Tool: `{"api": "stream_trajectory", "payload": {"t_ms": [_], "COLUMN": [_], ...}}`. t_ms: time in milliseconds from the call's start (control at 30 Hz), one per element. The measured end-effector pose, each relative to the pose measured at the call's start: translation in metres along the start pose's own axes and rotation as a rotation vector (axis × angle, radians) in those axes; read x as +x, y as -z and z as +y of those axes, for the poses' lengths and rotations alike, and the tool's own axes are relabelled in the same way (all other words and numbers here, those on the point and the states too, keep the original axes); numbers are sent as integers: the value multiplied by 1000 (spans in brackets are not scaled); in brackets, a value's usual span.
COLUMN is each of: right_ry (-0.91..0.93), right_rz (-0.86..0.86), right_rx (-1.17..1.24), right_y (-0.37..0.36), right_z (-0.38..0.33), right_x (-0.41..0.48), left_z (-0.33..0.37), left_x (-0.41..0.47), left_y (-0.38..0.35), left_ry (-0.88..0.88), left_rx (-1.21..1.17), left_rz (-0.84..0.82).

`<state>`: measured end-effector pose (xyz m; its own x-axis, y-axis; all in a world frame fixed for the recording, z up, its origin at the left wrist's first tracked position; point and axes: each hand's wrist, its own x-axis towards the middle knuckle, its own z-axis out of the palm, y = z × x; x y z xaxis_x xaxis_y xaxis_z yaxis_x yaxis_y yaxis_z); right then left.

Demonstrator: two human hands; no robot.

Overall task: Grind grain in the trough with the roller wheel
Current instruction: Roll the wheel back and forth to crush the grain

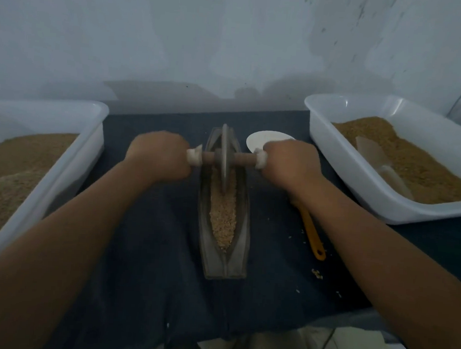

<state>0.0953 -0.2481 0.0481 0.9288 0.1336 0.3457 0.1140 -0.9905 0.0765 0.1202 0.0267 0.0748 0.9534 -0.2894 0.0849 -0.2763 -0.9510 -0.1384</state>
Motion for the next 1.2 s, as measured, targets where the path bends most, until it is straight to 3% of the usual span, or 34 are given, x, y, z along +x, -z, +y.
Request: {"api": "stream_trajectory", "payload": {"t_ms": [100,233,333,400,467,600,767,933,1033,1200], "right_ry": [-26,119,257,236,115,93,136,222,77,-47], "right_rz": [-8,-99,29,56,-24,94,-31,45,-49,19], "right_rx": [17,26,38,46,99,49,39,58,19,-25], "right_y": [3,9,10,7,4,10,11,11,2,-8], "right_z": [-3,9,14,13,8,-2,6,11,6,-1], "right_x": [5,-38,-62,-50,-21,15,-23,-67,-37,8], "left_z": [1,-13,-16,-16,-12,-3,-11,-18,-11,-2], "left_x": [3,-41,-68,-61,-38,2,-39,-74,-40,9], "left_y": [-1,-9,-18,-25,-24,-11,-23,-24,-16,-3], "left_ry": [1,-143,-181,-151,-75,77,-40,-181,-103,-6], "left_rx": [-11,-164,-233,-238,-208,-142,-182,-170,-104,-19], "left_rz": [22,-223,-283,-266,-173,32,-55,-139,-81,40]}}
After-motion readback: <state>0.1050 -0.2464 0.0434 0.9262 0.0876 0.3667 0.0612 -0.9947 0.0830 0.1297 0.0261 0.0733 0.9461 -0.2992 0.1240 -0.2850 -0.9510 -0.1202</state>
